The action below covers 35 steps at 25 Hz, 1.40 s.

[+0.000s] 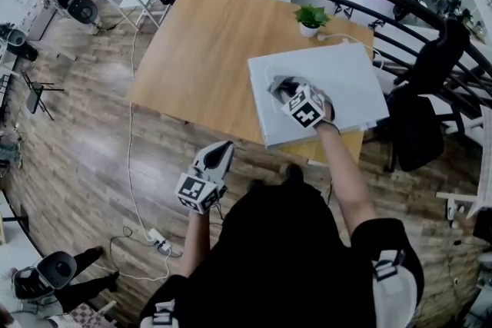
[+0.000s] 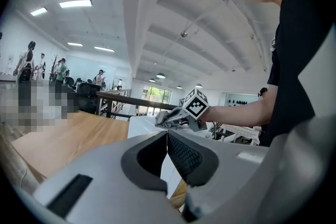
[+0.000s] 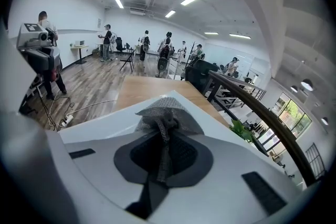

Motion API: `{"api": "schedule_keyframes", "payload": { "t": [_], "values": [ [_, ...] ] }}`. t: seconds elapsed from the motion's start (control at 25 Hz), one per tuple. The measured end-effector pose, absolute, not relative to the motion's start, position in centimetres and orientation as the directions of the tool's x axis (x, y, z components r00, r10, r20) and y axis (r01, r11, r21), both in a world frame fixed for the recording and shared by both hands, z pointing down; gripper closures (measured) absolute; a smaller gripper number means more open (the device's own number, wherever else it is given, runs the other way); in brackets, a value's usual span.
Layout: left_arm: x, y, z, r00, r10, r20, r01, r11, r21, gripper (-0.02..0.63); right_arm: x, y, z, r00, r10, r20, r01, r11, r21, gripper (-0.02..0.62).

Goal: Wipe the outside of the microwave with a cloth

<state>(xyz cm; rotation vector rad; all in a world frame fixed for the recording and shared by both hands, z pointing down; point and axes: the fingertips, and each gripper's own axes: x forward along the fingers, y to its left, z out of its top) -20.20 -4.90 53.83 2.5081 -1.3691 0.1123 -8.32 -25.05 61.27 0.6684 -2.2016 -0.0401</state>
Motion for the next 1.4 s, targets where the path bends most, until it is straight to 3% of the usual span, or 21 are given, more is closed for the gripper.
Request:
{"api": "schedule_keyframes", "payload": {
  "t": [1.4],
  "values": [
    [-12.2, -9.6, 52.7, 0.501, -0.833, 0.234, -0.864, -0.467, 0.188, 0.603, 6.4, -32.1, 61.1, -0.503, -0.508, 0.699, -0.522, 0.823, 0.223, 0.577]
  ]
}}
